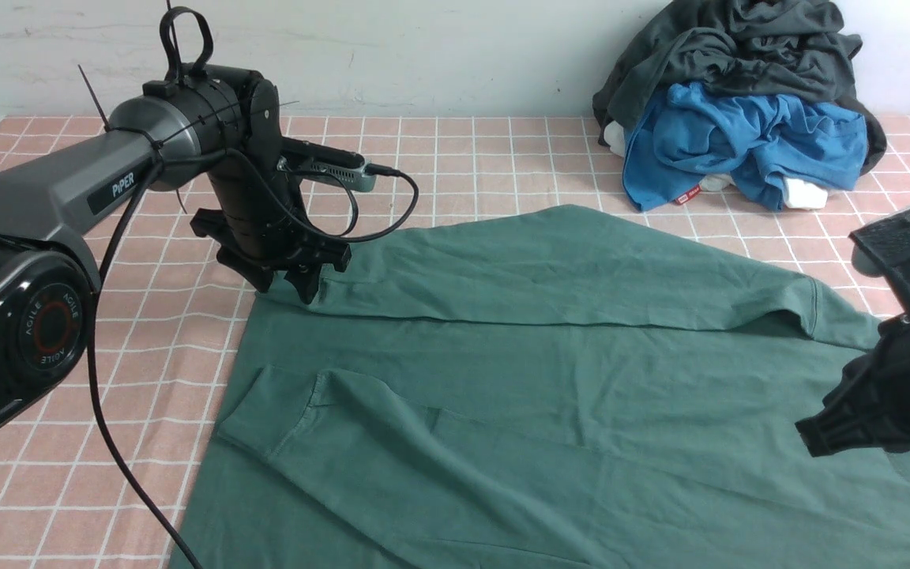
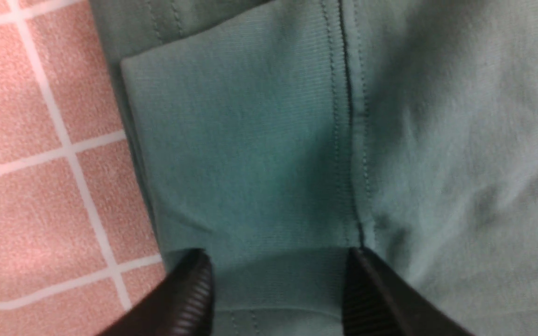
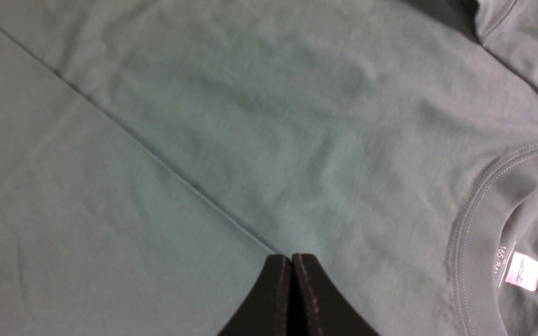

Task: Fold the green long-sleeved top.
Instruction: Use the left arm to clamp the cuff farthest from it

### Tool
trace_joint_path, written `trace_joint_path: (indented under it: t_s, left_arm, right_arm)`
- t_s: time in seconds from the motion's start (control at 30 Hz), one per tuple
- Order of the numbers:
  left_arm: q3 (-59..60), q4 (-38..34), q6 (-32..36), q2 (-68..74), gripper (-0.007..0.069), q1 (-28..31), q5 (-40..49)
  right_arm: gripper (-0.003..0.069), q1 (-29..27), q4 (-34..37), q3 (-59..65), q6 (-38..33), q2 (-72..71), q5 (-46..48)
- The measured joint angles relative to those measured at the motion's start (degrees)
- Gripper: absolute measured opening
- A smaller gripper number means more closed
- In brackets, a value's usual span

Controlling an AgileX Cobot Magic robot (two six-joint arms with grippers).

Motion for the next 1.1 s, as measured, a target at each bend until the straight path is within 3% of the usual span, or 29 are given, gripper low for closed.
trace_joint_path:
  t_s: [0.23,0.33,0.47,0.57,0.9,1.0,1.1]
  left_arm:
    - [0.0,-0.4,0.2,0.0,0.0071,0.0,0.2]
    - [0.0,-0.4,1.2,0.0,0.0009,0.0,0.7]
    - [0.0,-1.0,1.5,0.0,0.0011,0.0,2.0]
    - [0.0,-3.2,1.5,0.0,0.0064,-0.1,3.3]
    - [0.0,-4.4,2.4,0.0,0.0456,-2.3,0.5]
    - [0.0,-3.1,2.4,0.0,0.0515,-2.3,-0.1]
    - [0.0,-2.2,2.4,0.0,0.0526,-2.3,-0.1]
  right_arm:
    - [-0.0006,0.0,0.0,0.0,0.0,0.0,0.0]
    - [-0.0006,0.0,0.0,0.0,0.0,0.0,0.0]
    - [-0.0006,0.0,0.0,0.0,0.0,0.0,0.0]
    - [-0.0006,0.0,0.0,0.0,0.0,0.0,-0.1]
    - [-0.0005,0.0,0.0,0.0,-0.1,0.0,-0.2]
    - [-0.0005,0.0,0.0,0.0,-0.1,0.0,-0.2]
    - [-0.0005,0.0,0.0,0.0,-0.1,0.0,-0.2]
